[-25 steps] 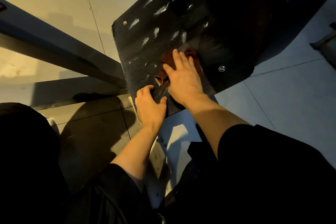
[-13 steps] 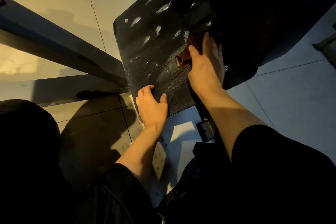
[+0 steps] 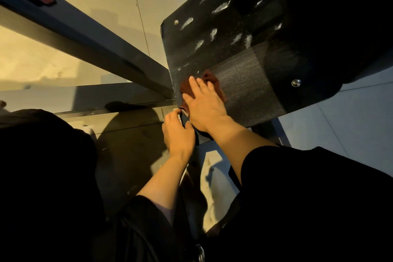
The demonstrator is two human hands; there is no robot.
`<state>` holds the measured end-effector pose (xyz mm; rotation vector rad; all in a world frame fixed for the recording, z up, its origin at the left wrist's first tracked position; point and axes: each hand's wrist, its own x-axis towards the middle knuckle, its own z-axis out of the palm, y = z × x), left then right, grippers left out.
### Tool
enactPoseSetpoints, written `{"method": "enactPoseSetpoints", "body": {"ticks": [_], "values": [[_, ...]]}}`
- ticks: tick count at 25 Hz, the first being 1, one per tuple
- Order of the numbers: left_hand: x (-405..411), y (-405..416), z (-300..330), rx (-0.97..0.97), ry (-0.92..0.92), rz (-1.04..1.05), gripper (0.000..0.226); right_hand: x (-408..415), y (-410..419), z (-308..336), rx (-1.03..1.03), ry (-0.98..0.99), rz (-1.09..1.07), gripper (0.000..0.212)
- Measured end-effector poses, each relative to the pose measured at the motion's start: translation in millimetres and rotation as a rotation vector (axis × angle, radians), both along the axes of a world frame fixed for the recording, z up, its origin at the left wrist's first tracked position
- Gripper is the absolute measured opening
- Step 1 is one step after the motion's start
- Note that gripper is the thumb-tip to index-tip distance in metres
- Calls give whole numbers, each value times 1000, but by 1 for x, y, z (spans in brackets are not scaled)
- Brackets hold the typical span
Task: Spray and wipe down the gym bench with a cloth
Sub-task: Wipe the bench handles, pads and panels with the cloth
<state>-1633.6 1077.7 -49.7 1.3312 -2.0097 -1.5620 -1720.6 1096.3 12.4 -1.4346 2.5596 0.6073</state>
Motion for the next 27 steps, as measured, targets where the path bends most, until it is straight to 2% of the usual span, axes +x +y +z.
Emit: {"method": "enactPoseSetpoints", "body": {"ticks": [4, 8, 15, 18, 23, 27], "values": [[6, -5, -5, 74, -9, 44, 38, 7, -9, -13, 42, -122, 129, 51], [1, -6, 2, 127, 2, 56, 37, 1, -7, -7, -20, -100, 123, 46], [-2, -6, 5, 213, 88, 69, 39, -41, -13, 22, -273, 101, -141, 48], [-3, -12, 4, 212, 46, 85, 37, -38, -24, 8, -177, 113, -109, 50], [0, -16, 1, 183, 42, 53, 40, -21, -39, -12, 26, -35, 82, 52], [2, -20, -2, 158, 31, 55, 42, -11, -38, -15, 37, -83, 102, 53]]}}
